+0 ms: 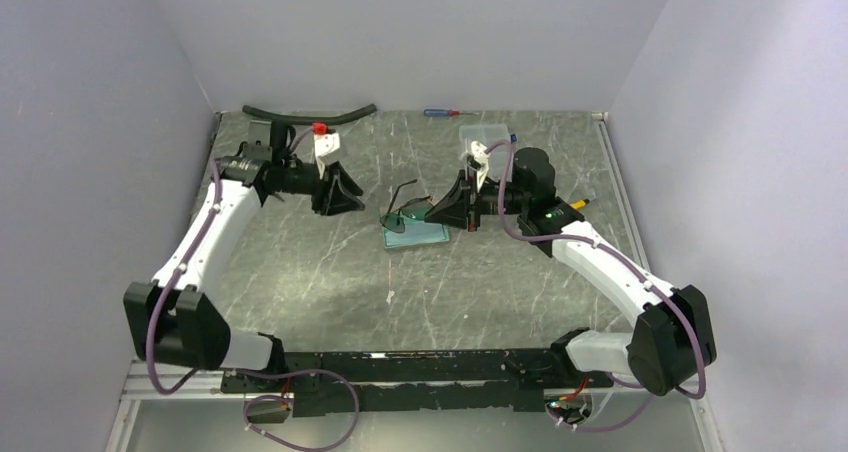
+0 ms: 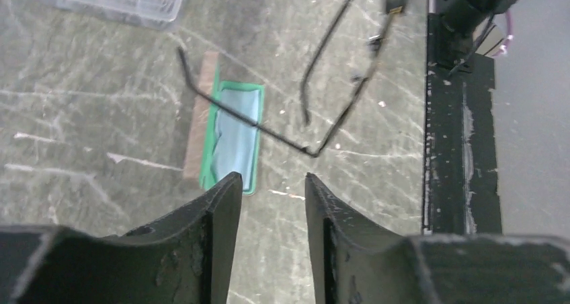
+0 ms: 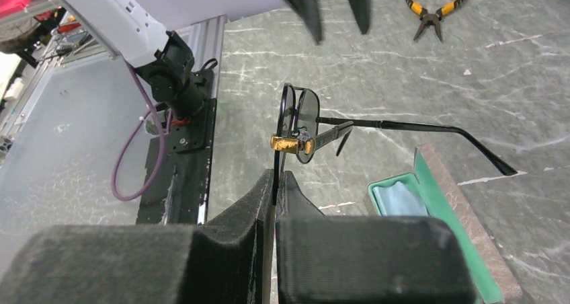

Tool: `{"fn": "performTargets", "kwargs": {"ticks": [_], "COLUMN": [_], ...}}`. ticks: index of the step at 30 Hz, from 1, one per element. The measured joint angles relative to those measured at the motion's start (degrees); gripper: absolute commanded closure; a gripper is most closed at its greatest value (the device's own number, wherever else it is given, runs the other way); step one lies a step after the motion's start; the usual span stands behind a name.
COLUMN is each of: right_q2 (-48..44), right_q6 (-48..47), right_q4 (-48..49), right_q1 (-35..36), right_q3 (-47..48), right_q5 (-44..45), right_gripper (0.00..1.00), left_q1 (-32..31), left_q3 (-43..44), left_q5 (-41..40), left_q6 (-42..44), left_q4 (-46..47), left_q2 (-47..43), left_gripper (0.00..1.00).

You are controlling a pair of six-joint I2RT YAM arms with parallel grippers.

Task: Organize the sunglasses
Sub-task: Fold the sunglasses.

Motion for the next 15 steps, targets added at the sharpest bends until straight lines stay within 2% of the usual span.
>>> {"fn": "performTargets", "kwargs": {"ticks": [3, 6, 10, 15], "right_q2": [-0.4, -0.5, -0.2, 0.9], "right_q6": [-0.5, -0.5, 0.0, 2.2], "right_q4": [-0.1, 0.4, 1.7, 6.0], "right_q1": [0.7, 2.3, 4.9, 5.7], "right_q3": [0.0, 0.5, 1.2, 1.2], "right_q5": [-0.3, -0.8, -1.8, -2.1], "right_gripper": [1.0, 1.0, 1.0, 1.0], "left_q1": [2.0, 1.4, -2.3, -6.9], "left_q3": [-0.1, -2.3, -4.2, -4.2], "left_q5": [-0.4, -2.5, -5.8, -5.9], "left_q6": [-4.6, -8.5, -11.2, -12.0], "left_q4": [3.9, 8.9, 12.9, 16.2], "left_q2": [4.1, 7.4, 9.1, 9.1], "left_gripper": [0.59, 0.59, 0.58, 0.57]}}
